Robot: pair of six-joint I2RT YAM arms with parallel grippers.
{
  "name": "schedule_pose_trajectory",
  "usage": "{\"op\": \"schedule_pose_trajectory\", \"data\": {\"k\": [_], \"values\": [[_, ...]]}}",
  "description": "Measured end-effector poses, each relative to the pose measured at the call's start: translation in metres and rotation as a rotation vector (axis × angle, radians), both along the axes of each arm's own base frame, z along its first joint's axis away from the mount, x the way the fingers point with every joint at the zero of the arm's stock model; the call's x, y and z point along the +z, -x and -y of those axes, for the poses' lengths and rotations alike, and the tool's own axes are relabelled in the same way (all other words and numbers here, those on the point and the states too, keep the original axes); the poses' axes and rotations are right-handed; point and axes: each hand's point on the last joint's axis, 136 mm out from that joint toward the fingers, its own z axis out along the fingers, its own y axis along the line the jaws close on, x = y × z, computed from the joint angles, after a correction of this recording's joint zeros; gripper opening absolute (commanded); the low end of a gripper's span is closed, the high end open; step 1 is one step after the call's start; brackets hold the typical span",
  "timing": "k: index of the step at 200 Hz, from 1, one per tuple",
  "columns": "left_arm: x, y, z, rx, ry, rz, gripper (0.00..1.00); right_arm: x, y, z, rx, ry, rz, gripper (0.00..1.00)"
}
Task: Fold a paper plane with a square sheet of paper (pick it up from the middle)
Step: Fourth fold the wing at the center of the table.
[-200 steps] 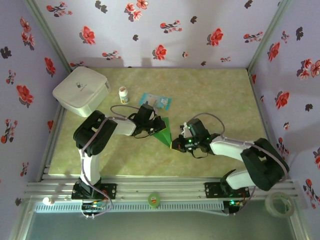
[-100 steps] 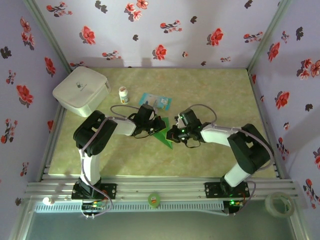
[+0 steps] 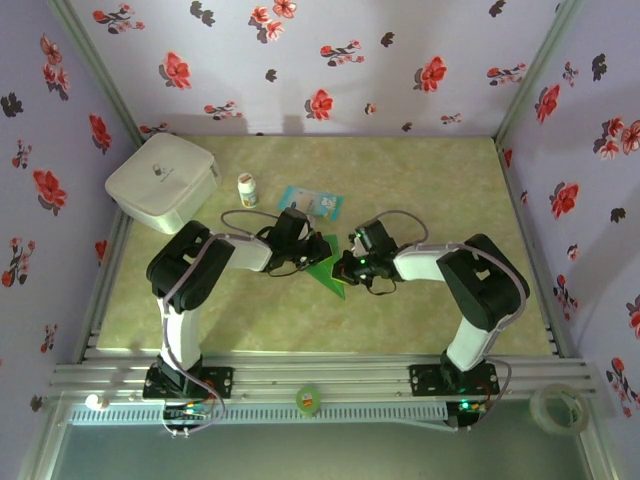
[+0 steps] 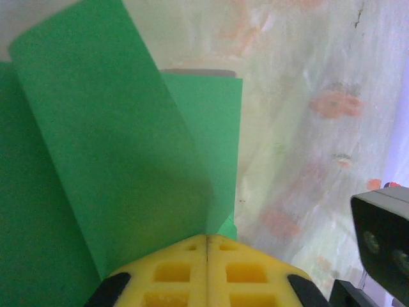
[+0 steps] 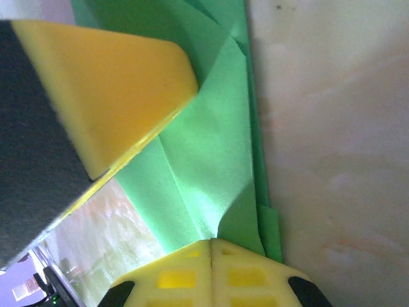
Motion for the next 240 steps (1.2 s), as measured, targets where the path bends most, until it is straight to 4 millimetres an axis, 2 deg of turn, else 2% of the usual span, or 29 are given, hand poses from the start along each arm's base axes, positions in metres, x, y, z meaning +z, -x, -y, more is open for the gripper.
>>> {"op": "schedule_pose_trajectory", "data": {"k": [47, 84, 97, 143, 188, 240], "values": [[0.007, 0.0, -0.011, -0.033, -0.023, -0.007, 0.12, -0.001, 0.001, 0.0, 0.009, -0.017, 0.024, 0.02], [0.033, 0.004, -0.005, -0.052, 0.016, 0.022, 0.05, 0.0, 0.0, 0.001, 0.014, -0.018, 0.031, 0.01], [0.036, 0.01, -0.002, -0.062, 0.025, 0.022, 0.04, 0.0, 0.0, 0.001, 0.015, -0.017, 0.032, 0.01], [0.019, 0.037, 0.003, -0.096, 0.016, -0.039, 0.03, 0.0, 0.0, 0.001, 0.017, -0.017, 0.034, 0.0], [-0.002, 0.034, -0.001, -0.068, -0.012, -0.067, 0.03, -0.001, 0.001, 0.0, 0.024, -0.018, 0.036, 0.0], [-0.003, 0.028, -0.005, -0.056, -0.019, -0.073, 0.03, -0.001, 0.002, 0.001, 0.036, -0.013, 0.043, 0.0]]}}
